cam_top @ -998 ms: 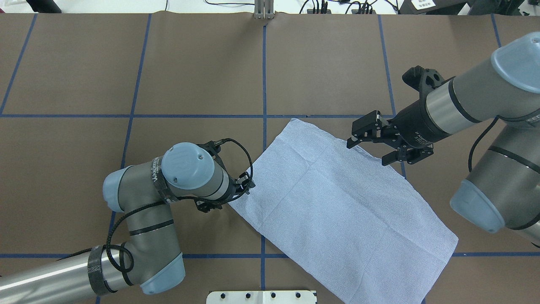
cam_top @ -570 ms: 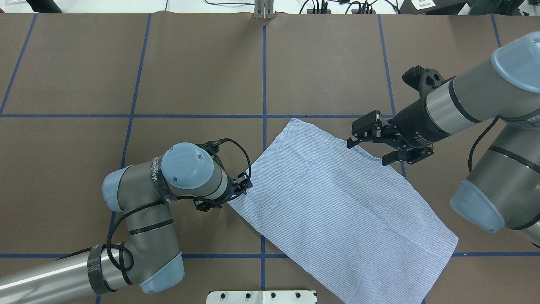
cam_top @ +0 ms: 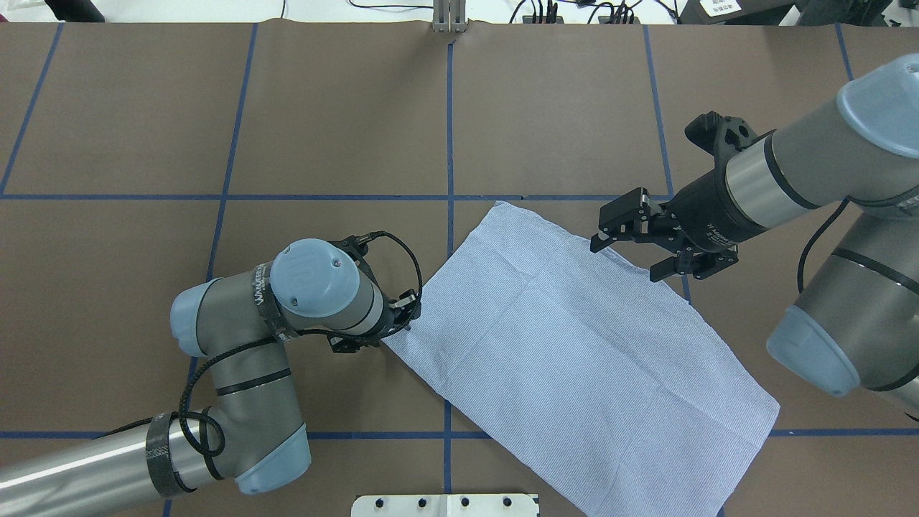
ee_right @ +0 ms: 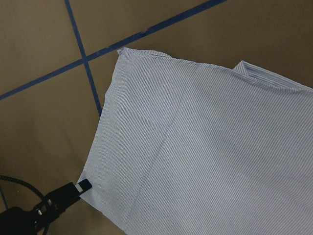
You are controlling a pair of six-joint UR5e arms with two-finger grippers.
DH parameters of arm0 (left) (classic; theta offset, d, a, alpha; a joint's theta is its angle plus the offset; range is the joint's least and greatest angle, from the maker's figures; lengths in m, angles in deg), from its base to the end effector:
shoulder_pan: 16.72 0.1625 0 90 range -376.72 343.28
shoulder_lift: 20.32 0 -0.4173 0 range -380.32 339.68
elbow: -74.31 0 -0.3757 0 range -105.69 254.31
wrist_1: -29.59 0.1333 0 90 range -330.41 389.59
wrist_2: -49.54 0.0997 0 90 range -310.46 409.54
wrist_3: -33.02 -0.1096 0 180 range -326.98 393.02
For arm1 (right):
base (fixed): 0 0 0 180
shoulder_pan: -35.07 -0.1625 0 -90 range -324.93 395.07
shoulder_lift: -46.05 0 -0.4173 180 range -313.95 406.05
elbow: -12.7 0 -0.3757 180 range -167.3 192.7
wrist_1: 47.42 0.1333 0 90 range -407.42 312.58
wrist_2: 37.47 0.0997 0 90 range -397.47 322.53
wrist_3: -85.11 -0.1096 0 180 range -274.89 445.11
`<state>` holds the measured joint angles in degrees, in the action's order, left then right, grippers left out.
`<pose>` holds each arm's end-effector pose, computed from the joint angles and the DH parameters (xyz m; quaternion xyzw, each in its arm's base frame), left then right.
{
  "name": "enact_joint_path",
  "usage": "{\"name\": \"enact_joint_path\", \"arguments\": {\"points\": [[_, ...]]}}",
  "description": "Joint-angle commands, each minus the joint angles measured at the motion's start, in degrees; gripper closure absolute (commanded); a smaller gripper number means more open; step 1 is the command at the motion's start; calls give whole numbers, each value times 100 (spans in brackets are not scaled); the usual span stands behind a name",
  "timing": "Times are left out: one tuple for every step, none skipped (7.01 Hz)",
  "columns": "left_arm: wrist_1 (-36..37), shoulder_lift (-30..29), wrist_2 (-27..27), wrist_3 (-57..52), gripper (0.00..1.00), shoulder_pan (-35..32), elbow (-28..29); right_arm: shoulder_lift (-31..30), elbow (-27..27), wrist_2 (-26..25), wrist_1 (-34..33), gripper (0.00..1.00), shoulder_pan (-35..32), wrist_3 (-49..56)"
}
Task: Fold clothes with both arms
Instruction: 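Grasp the shirt corner with the left gripper and pull it away from the robot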
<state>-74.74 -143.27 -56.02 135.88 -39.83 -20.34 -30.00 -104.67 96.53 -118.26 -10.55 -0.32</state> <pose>0.5747 -0.3582 0.2701 -0.0825 0.4429 -0.2187 0.8656 -0.3092 -0.3977 0.2715 -0.0950 -0.5601 0.1042 0.8163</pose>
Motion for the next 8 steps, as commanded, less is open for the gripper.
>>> {"name": "enact_joint_path", "arguments": {"points": [[0, -10, -8, 6, 84, 9, -10, -41, 4, 4, 0, 0, 0, 0], [0, -10, -8, -2, 100, 9, -27, -41, 13, 4, 0, 0, -9, 0], [9, -10, -26, 6, 100, 0, -89, -50, 13, 4, 0, 0, -9, 0], [87, -18, -26, 15, 100, -18, -141, -50, 13, 4, 0, 0, -18, 0], [201, -53, -26, 7, 100, -218, -142, -42, 13, 4, 0, 0, -18, 0], [202, -89, -9, -63, 100, -472, -98, -24, 4, -5, 0, 0, -35, 0], [185, -193, 0, -168, 100, -797, 41, -15, 4, -5, 0, 0, -96, 0], [176, -447, 0, -422, 100, -1105, 434, -6, 4, -5, 0, 0, -175, 0]]}}
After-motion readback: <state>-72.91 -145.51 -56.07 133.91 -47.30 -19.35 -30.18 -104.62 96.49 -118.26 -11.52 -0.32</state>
